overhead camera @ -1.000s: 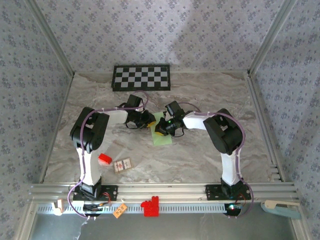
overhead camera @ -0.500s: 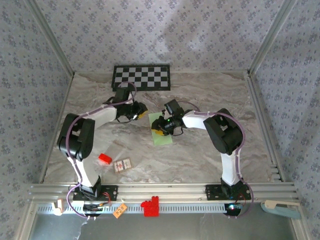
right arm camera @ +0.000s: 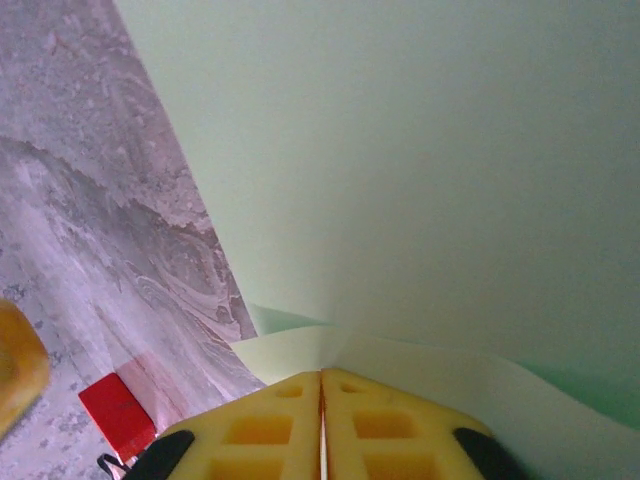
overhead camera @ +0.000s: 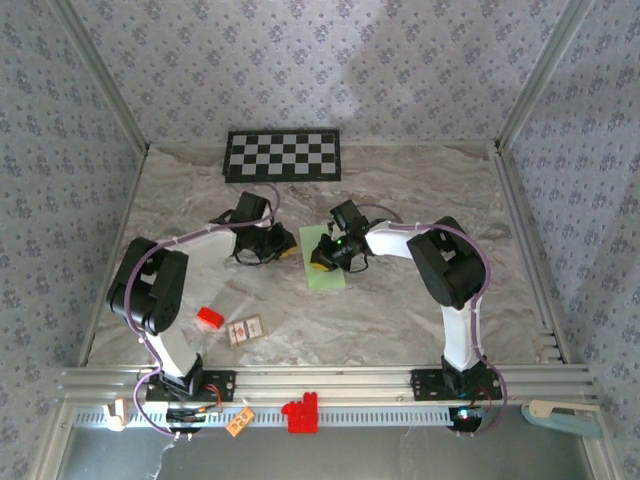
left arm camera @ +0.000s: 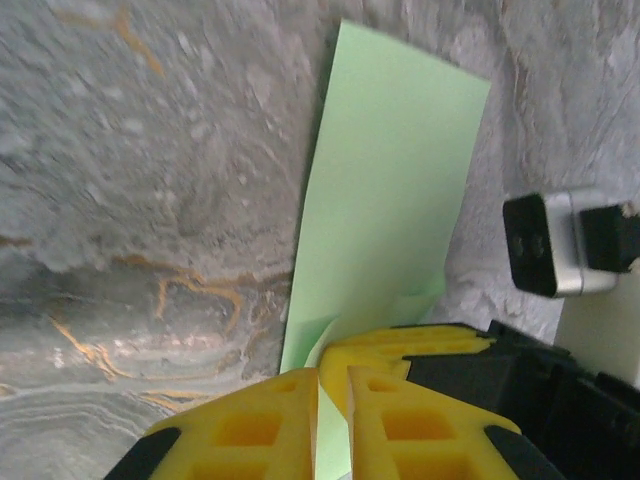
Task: Fold a paper plane with a square sheet of paper (pick it up from the middle)
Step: Fold the triangle a second time at the center of the table.
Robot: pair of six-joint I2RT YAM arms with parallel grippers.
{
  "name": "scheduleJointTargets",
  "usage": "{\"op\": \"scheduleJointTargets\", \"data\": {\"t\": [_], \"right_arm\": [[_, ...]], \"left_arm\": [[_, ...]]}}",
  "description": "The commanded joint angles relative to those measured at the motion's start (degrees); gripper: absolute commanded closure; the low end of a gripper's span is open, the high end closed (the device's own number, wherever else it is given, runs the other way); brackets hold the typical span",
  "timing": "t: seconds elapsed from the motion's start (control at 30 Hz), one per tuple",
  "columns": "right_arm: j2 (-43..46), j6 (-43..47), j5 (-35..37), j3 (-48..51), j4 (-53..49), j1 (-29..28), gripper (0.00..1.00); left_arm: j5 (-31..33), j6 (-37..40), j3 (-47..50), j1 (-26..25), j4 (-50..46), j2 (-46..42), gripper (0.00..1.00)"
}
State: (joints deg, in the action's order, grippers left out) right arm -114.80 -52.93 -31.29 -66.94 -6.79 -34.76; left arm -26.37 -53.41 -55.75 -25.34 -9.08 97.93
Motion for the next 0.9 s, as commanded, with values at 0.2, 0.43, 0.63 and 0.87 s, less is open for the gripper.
{"op": "scheduleJointTargets", "data": {"t": [0.2, 0.43, 0.63, 0.87], "right_arm": [[-2.18, 0.98, 2.50, -0.39, -6.98, 0.35, 0.97], [-2.34, 0.99, 2.52, -0.62, -7.36, 0.31, 0.98], [-2.57, 0.62, 2.10, -0.80, -6.92, 0.23, 0.98], [-2.45, 0.65, 1.94, -0.40, -6.83, 0.13, 0.98]], "left_arm": [[-1.50, 0.94, 0.20, -4.04, -0.79, 2.10, 0.94], [-1.91, 1.19, -1.26, -4.84, 0.02, 4.53, 0.98], [-3.18, 1.33, -1.40, -5.07, 1.18, 6.60, 0.98], [-1.99, 1.35, -1.88, -5.23, 1.46, 7.38, 0.97]]}}
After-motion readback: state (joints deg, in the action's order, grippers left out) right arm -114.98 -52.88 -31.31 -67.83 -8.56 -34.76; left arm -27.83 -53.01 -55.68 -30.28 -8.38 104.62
